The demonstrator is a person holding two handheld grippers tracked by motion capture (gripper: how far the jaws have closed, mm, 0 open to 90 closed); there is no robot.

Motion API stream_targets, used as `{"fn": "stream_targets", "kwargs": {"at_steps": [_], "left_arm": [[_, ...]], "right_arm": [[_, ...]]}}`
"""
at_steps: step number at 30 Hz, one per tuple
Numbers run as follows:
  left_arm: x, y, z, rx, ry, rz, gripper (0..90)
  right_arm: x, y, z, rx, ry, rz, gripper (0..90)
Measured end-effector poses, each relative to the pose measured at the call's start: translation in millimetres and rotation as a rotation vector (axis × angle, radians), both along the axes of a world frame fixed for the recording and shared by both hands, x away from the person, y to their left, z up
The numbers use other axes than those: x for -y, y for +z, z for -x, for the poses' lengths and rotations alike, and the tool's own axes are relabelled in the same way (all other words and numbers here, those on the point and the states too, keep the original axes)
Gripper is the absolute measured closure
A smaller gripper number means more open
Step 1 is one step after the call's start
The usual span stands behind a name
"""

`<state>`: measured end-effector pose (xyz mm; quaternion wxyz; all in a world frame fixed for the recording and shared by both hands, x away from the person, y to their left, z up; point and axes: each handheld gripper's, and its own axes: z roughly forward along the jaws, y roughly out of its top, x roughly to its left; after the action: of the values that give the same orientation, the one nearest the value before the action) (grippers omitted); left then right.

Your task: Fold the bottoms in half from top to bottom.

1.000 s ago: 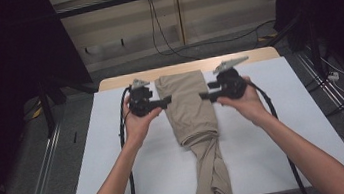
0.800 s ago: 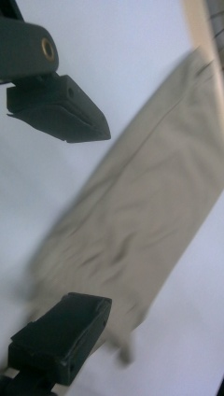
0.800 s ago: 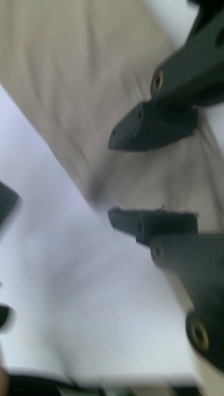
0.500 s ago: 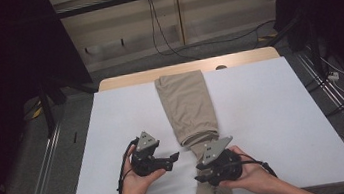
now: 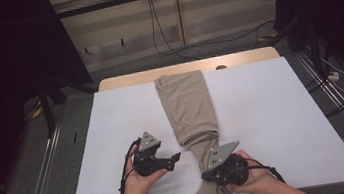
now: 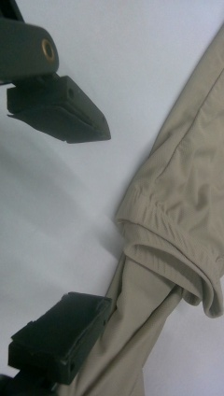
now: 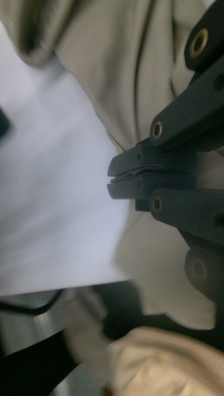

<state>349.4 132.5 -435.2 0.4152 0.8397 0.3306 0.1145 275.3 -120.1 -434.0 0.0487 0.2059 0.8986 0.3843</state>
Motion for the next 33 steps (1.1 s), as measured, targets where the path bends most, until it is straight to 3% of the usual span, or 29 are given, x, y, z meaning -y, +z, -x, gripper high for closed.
{"fn": "stream_targets", "kwargs": {"at_steps": [5, 11, 13, 15, 17, 19, 21, 23, 25, 26, 29, 31, 33], "left_arm": [[3.9, -0.5, -0.4, 0.007, -0.002, 0.008, 16.9], [1.4, -1.2, -3.1, 0.001, 0.016, 0.011, 17.1], [1.5, -1.4, -3.1, -0.002, 0.014, 0.009, 17.1], [2.9, -2.0, -2.0, -0.007, 0.007, -0.001, 17.1], [5.9, -3.7, 0.2, -0.013, -0.013, -0.015, 18.1], [10.0, -6.1, 3.4, -0.028, -0.059, -0.027, 24.5], [14.0, -8.0, 6.4, -0.053, -0.082, -0.029, 26.2], [17.8, -8.2, 9.9, -0.066, -0.111, -0.033, 33.4], [21.0, -8.2, 13.1, -0.08, -0.129, -0.023, 34.6], [23.0, -8.2, 15.3, -0.077, -0.135, -0.032, 35.6], [26.8, -8.3, 16.6, -0.079, -0.134, -0.038, 43.9], [28.4, -7.9, 15.7, -0.088, -0.122, -0.025, 49.9], [28.2, -7.4, 15.8, -0.085, -0.117, -0.027, 51.0]], "right_arm": [[15.0, 31.1, -15.7, 0.004, -0.078, -0.174, 89.0], [21.8, 63.5, -55.2, 0.098, -0.2, -0.261, 89.0], [21.1, 68.3, -77.8, 0.075, -0.265, -0.304, 88.8], [17.2, 67.7, -101.5, 0.09, -0.347, -0.28, 88.7], [15.7, 60.1, -127.7, 0.042, -0.434, -0.305, 88.6], [15.4, 51.6, -145.6, 0.039, -0.502, -0.293, 87.0], [19.6, 38.9, -161.4, -0.003, -0.595, -0.284, 73.1], [27.1, 24.8, -172.0, -0.038, -0.68, -0.212, 61.3], [35.2, 14.4, -172.9, -0.052, -0.708, -0.126, 51.5], [38.4, 12.3, -169.4, -0.039, -0.703, -0.115, 51.6], [47.0, 14.5, -139.0, -0.003, -0.644, -0.138, 50.6], [45.6, 20.9, -109.0, 0.056, -0.571, -0.12, 55.4], [43.8, 24.3, -74.5, 0.029, -0.443, -0.157, 69.4]]}}
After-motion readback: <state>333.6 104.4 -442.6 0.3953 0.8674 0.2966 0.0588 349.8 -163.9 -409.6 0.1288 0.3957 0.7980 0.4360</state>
